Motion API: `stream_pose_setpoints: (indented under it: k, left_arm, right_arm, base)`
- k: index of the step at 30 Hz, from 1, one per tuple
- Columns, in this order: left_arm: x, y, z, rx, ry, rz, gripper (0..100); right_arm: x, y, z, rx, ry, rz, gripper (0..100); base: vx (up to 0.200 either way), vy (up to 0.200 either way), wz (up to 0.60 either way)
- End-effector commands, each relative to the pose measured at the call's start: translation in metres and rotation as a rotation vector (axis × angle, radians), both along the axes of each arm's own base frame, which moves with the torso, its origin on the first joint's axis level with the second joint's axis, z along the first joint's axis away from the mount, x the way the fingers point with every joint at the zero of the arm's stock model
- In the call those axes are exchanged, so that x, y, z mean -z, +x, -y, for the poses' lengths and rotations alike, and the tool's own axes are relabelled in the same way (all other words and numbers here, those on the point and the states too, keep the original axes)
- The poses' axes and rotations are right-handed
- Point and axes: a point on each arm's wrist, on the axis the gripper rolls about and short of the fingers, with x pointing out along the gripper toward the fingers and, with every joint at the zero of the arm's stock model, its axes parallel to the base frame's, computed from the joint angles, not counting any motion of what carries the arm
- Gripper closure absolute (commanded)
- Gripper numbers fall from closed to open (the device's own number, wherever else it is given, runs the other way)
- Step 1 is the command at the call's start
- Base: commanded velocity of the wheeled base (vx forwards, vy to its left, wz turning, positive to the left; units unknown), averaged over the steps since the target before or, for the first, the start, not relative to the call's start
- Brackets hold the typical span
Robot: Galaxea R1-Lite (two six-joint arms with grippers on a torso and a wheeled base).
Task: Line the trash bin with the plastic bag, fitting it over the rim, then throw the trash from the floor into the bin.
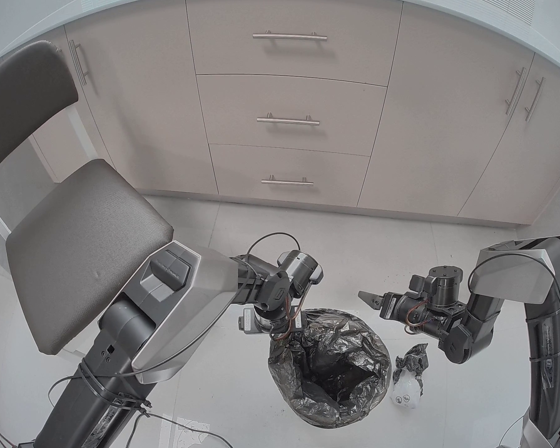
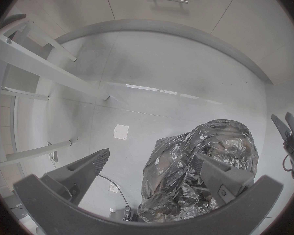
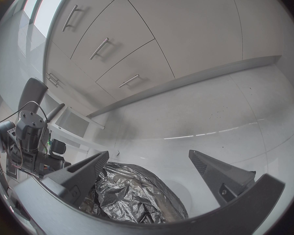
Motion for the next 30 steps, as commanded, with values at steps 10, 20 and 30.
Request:
stream_pose_setpoints:
  k: [10, 20, 30]
  left_arm:
    - [0.014, 0.008, -0.013, -0.032, 0.018, -0.024, 0]
    - [0.050, 0.007, -0.019, -0.040, 0.061, -0.090, 0]
    - [0.054, 0.005, -0.018, -0.045, 0.062, -0.106, 0]
  right_arm:
    - [0.002, -0.001, -0.001, -0.003, -0.003, -0.006, 0]
    - [0.004, 0.000, 0.000, -0.002, -0.003, -0.008, 0]
    - [0.005, -0.001, 0.000, -0.004, -0.007, -0.015, 0]
  base:
    - [0.000, 0.000, 0.00]
    - [0.000, 0.000, 0.00]
    - [0.000, 0.000, 0.00]
